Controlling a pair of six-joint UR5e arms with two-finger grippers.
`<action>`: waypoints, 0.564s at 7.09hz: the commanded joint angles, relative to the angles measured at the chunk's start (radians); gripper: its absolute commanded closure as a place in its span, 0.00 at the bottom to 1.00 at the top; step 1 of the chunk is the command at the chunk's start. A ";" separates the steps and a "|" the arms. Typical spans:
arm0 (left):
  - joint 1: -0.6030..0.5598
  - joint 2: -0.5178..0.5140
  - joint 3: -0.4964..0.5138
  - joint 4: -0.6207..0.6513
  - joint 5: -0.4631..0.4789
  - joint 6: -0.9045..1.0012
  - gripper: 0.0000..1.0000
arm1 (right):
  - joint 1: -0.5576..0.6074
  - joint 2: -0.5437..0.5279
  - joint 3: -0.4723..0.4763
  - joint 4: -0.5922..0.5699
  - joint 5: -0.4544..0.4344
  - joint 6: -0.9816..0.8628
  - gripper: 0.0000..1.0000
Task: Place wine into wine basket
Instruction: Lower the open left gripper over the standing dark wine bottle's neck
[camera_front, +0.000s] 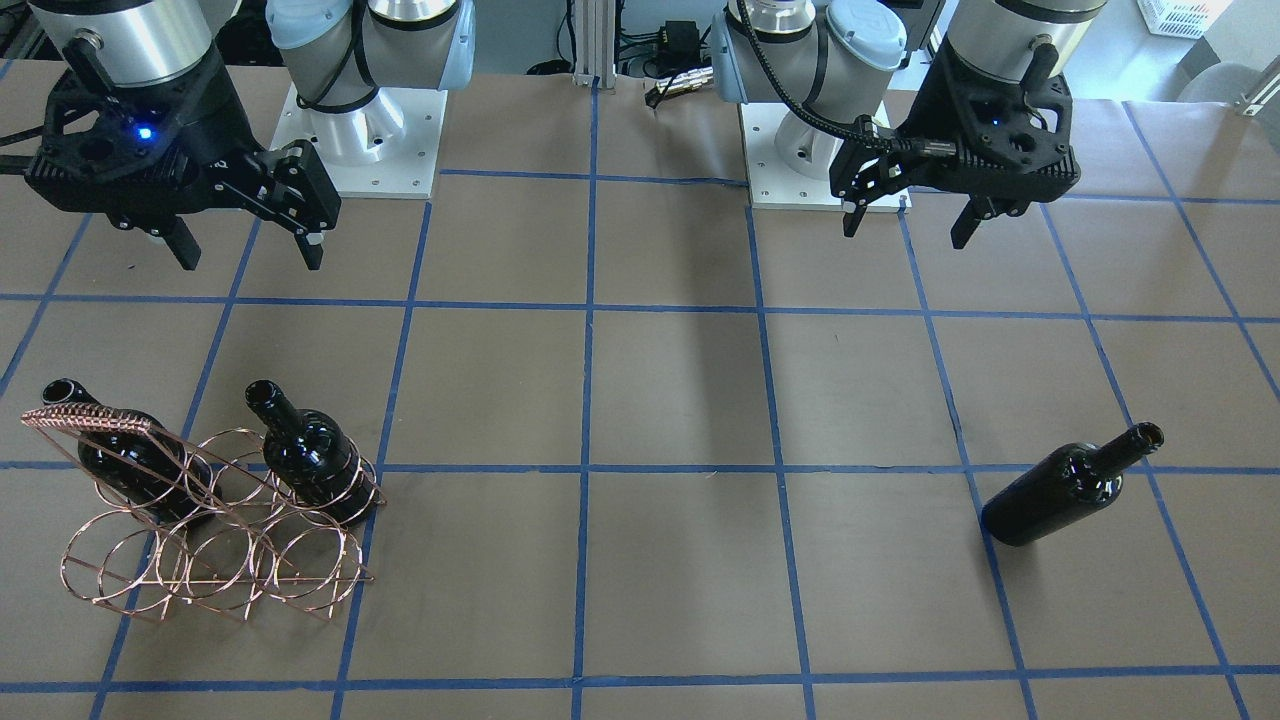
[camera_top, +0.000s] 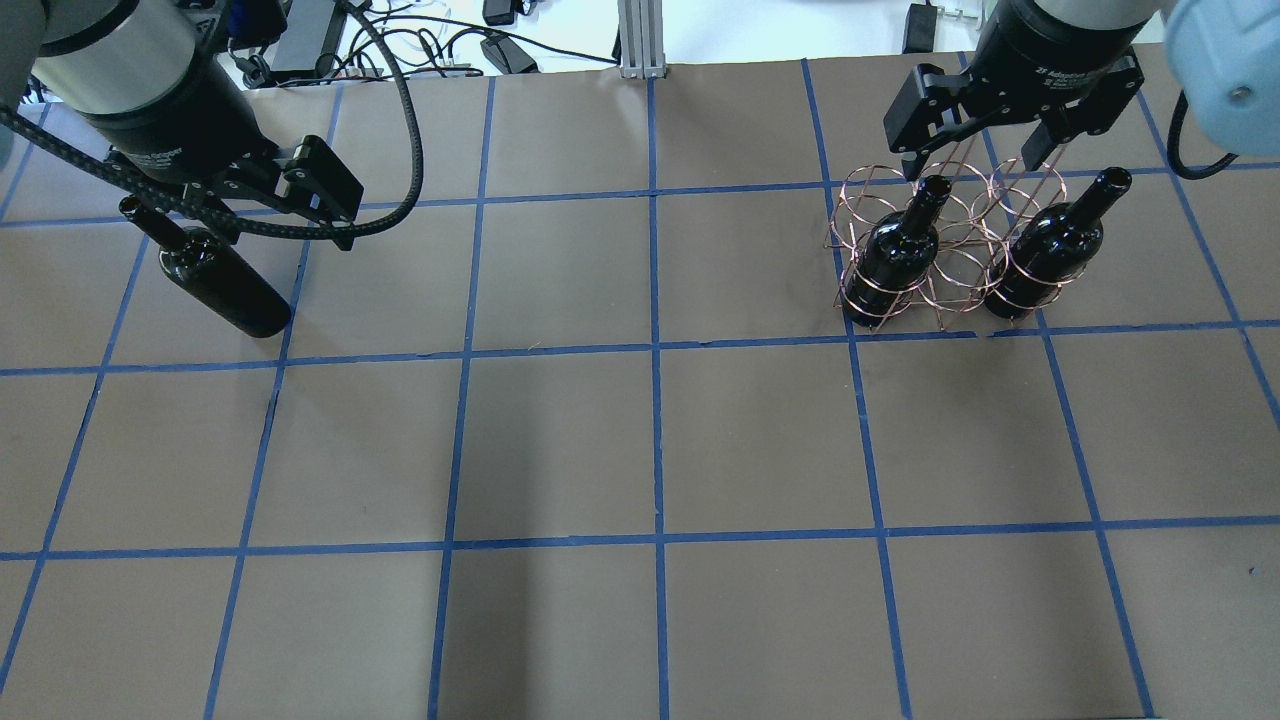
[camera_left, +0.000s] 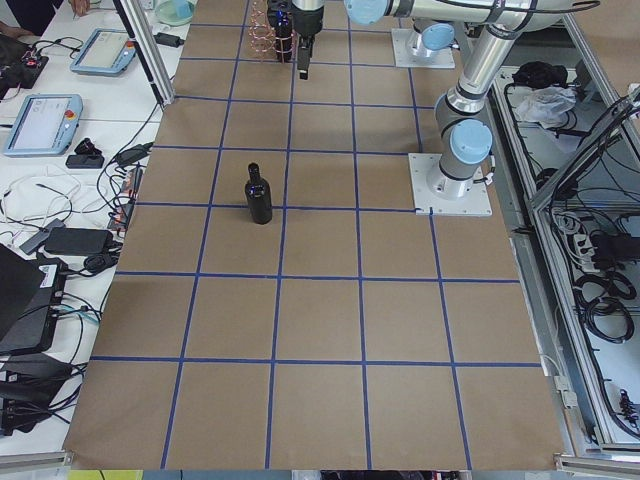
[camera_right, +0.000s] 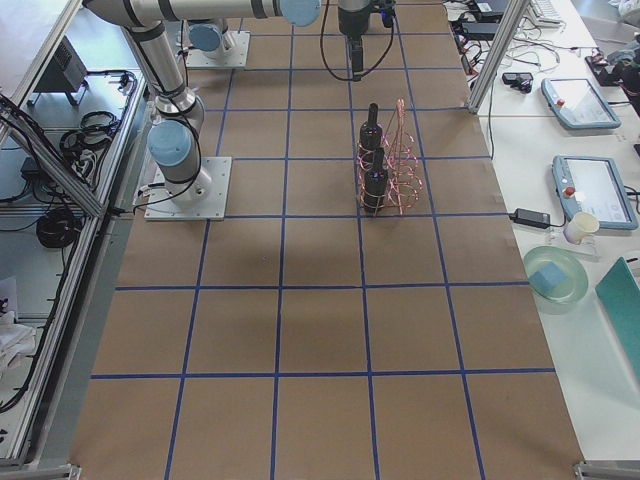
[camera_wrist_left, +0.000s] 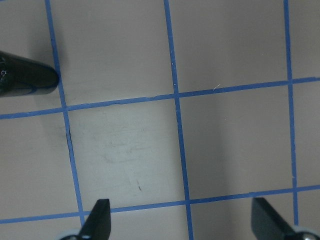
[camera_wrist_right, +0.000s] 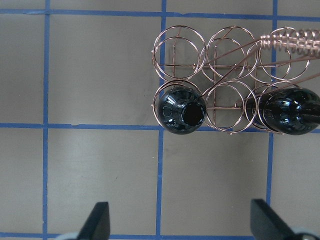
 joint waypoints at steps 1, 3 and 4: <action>0.000 0.004 -0.003 0.000 -0.002 -0.006 0.00 | 0.000 0.000 0.000 0.000 0.000 0.000 0.00; 0.000 0.006 -0.005 -0.001 -0.002 0.006 0.00 | -0.001 0.000 0.005 -0.001 0.000 0.000 0.00; 0.000 0.004 -0.014 -0.001 0.000 0.009 0.00 | 0.000 0.000 0.005 -0.003 0.000 0.000 0.00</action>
